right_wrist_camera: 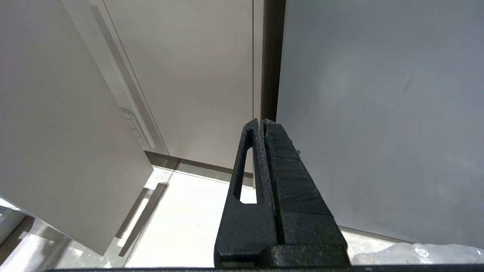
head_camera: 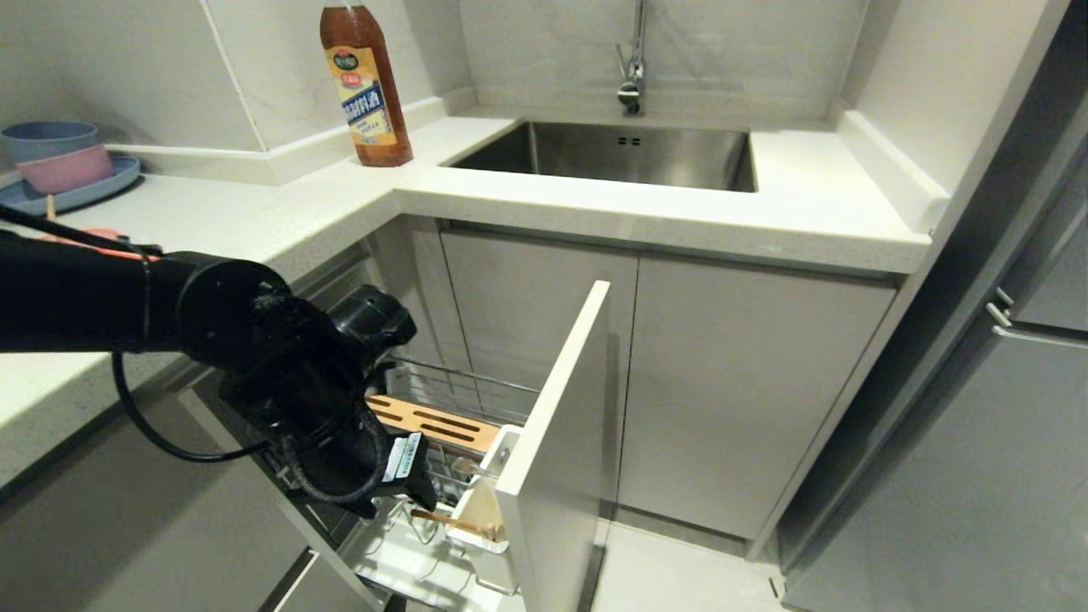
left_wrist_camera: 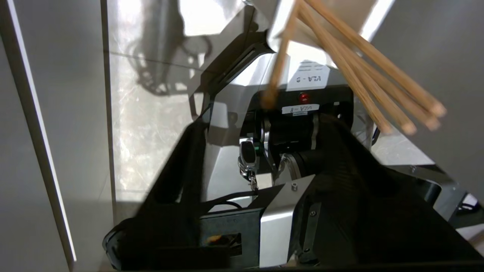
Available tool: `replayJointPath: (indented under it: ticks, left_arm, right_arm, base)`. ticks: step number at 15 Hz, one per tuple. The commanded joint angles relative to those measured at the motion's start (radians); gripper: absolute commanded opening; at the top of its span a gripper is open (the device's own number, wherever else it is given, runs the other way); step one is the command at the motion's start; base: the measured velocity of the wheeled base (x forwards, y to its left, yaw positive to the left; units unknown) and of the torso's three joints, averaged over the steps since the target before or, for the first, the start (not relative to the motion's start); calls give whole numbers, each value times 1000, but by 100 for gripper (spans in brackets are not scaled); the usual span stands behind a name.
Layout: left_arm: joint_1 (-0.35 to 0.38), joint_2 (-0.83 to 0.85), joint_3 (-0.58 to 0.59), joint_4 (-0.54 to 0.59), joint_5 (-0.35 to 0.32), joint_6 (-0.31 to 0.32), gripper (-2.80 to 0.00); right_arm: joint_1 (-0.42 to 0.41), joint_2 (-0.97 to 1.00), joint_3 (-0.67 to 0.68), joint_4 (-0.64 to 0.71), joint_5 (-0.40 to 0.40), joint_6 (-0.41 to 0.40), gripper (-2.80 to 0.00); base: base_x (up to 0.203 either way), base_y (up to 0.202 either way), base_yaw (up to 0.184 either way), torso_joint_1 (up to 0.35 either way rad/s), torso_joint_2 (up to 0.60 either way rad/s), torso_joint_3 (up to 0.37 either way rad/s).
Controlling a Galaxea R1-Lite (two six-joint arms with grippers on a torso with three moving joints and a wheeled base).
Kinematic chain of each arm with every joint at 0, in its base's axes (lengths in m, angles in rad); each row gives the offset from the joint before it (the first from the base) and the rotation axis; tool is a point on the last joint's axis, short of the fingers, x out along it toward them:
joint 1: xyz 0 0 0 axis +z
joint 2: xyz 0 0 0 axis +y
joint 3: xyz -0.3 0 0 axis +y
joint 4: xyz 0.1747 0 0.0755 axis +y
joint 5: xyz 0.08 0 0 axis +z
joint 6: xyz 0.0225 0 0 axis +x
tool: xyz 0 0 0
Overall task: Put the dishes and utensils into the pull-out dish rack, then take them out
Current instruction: Take the chopsticks out of the cupboard
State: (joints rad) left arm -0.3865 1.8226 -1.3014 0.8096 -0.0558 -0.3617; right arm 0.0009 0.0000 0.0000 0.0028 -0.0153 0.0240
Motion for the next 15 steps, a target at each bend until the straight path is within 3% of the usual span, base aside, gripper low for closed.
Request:
replayJointPath:
  ticks: [1,5,15]
  left_arm:
    - [6,63,-11,5,-4,-2,0]
    - [29,129,-39,7,-112,-3,0]
    - [49,192,-56,0,-110,-7,0]
  right_arm:
    - [0,0,3,0,0,0,-280]
    - [1,0,3,0,0,-1,-280]
    - [0,0,2,0,0,0,-280]
  base:
    - [0,0,0,0,0,0]
    - [0,0,0,0,0,0]
    - [0,0,0,0,0,0]
